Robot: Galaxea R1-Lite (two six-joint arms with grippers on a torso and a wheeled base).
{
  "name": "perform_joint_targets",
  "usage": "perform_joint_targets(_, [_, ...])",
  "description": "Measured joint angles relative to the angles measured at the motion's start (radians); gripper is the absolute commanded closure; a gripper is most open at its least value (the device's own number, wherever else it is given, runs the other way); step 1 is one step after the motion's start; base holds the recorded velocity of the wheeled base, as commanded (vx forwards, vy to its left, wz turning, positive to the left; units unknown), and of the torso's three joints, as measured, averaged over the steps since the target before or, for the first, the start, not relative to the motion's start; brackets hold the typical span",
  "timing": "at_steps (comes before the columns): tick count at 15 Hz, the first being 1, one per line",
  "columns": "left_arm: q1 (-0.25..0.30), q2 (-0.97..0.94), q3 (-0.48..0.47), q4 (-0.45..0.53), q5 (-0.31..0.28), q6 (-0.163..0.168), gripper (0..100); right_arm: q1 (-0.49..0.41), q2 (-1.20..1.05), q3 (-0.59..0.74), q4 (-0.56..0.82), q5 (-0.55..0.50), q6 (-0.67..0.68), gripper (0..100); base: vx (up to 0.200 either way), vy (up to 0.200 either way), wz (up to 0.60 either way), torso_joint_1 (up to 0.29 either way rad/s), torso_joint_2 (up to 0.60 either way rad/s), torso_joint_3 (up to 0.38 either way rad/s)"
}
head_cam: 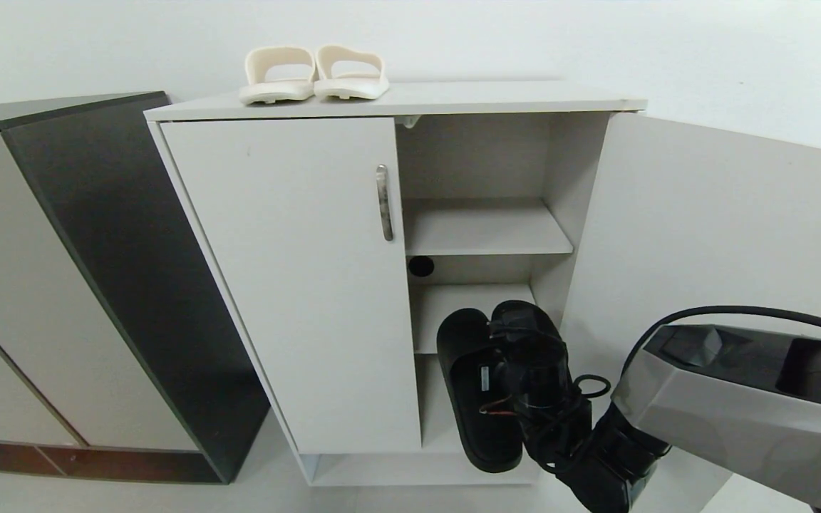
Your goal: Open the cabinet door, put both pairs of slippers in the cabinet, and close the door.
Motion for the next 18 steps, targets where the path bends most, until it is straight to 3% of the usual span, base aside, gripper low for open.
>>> perform_joint_targets(12, [0.000,0.000,0.000,0.000,0.000,0.003,100,0.009,0.089,-0.200,0.029,-0.032,-0.005,100,0.000,0.000,0.00,0.004,0.00,-0.192])
perform_joint_targets(18, [0.000,0.000,0.000,0.000,0.000,0.001,100,0.012,0.070,-0.171,-0.109,-0.054,-0.090,100,0.000,0.000,0.00,0.002,0.00,-0.168])
